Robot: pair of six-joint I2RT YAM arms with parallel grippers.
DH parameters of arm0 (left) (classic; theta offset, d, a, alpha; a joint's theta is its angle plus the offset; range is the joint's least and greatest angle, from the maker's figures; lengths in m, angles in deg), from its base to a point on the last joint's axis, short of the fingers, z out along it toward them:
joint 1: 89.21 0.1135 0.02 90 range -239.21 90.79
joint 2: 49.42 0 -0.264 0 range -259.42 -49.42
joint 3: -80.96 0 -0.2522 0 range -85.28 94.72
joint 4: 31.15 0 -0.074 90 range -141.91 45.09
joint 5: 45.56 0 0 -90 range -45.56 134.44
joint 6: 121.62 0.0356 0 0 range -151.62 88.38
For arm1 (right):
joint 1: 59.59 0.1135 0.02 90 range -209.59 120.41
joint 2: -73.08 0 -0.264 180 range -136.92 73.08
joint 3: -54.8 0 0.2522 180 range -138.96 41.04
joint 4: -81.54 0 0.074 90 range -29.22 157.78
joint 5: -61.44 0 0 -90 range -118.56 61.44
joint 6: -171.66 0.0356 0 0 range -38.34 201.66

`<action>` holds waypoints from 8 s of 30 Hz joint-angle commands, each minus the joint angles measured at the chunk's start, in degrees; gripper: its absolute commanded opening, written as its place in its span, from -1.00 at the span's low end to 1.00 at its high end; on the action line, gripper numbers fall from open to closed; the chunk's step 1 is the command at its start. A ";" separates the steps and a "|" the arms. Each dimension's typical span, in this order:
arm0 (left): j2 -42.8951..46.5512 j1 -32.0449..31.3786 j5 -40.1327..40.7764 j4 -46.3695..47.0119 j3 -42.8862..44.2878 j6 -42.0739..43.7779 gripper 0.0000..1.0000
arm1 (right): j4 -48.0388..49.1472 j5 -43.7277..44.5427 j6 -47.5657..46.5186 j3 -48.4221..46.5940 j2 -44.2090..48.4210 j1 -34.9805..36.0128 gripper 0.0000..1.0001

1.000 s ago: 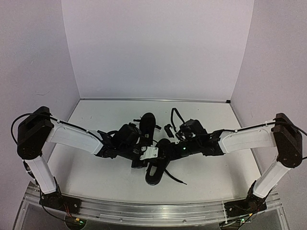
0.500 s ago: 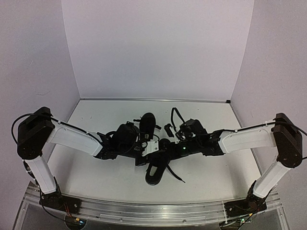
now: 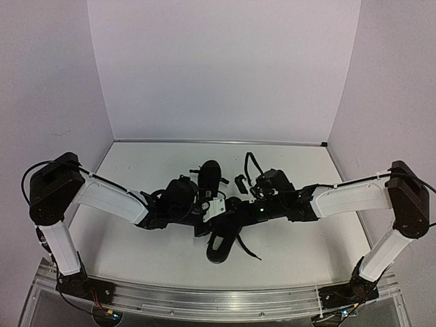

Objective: Tie the shoes

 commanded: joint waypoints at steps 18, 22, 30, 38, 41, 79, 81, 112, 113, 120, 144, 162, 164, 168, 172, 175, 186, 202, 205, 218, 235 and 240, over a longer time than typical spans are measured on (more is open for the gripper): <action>-5.72 2.47 -4.15 23.75 -6.43 -15.41 -1.00 | 7.17 -4.99 2.17 0.26 -1.05 -0.05 -1.00; -8.21 2.47 -6.44 32.36 -8.06 -19.75 -1.00 | 8.21 -6.31 2.72 0.18 -2.30 0.00 -1.00; -12.69 2.47 -8.82 45.99 -10.17 -24.82 -1.00 | 8.74 -6.61 3.56 1.25 -2.93 -0.01 -1.00; -15.07 3.31 -8.36 54.00 -11.72 -27.57 -1.00 | 8.51 -7.71 3.91 2.07 -1.91 -0.05 -0.97; -16.61 4.00 -9.05 57.90 -12.20 -30.03 -1.00 | 8.17 -7.82 3.88 2.38 -1.09 -0.02 -0.88; -19.97 4.38 -11.95 61.91 -11.53 -29.02 -1.00 | 7.71 -10.84 6.70 2.35 -3.40 -3.95 -0.53; -19.97 4.34 -12.01 61.93 -11.58 -28.92 -1.00 | 7.88 -10.96 6.85 2.22 -3.76 -3.92 -0.52; -19.63 4.39 -12.39 62.53 -12.43 -28.37 -0.94 | 11.64 -12.80 7.93 3.43 -3.64 -3.99 -1.00; -19.31 4.38 -12.04 62.42 -12.73 -28.37 -0.87 | 11.64 -12.17 8.00 3.67 -2.98 -3.95 -1.00; -14.66 4.36 -10.47 57.08 -14.81 -24.54 -0.68 | 11.64 -9.69 8.09 4.99 -0.45 -4.00 -1.00; 6.88 12.81 -12.55 5.09 -9.89 -10.91 0.06 | 12.35 -9.31 7.25 5.72 0.16 -4.00 -1.00; -1.60 13.45 -26.35 7.80 -2.59 -8.77 -0.06 | 12.44 -9.70 6.99 4.94 -0.62 -4.03 -1.00; -0.99 13.45 -26.80 8.79 -3.31 -9.20 -0.33 | 12.43 -9.20 7.05 4.97 -0.59 -4.02 -1.00; 1.18 13.35 -26.52 8.89 -5.12 -10.05 -0.85 | 12.40 -7.87 7.18 4.52 -1.00 -3.98 -1.00; 4.36 12.47 -25.31 7.95 -6.50 -9.93 -1.00 | 12.43 -6.88 7.39 3.57 -2.41 -4.10 -1.00; 5.38 10.54 -23.58 5.29 -5.85 -8.57 -1.00 | 12.43 -6.36 7.34 2.64 -3.44 -4.21 -1.00; 5.04 3.38 -18.49 -0.97 -2.60 -5.10 -1.00 | 12.60 -6.51 6.12 -1.88 -7.46 -4.17 -1.00; 1.54 -2.33 -16.87 -5.09 0.23 -3.46 -1.00 | 12.87 -5.74 5.52 -5.27 -10.85 -5.17 -1.00; 0.34 -3.32 -16.10 -6.31 1.10 -2.77 -1.00 | 12.87 -5.83 5.45 -5.67 -11.13 -5.37 -1.00; -2.21 -4.91 -14.13 -2.65 1.49 -6.23 -0.49 | 13.57 -11.41 5.07 -7.03 -12.79 -5.49 -1.00; 23.49 0.93 -1.60 -17.77 -8.86 -11.62 0.21 | 7.16 -11.82 4.03 -5.80 -0.67 -6.92 0.16; 21.86 2.03 -2.72 -23.51 -9.60 -8.99 0.17 | 3.05 -12.27 3.02 -5.29 2.04 -7.70 0.24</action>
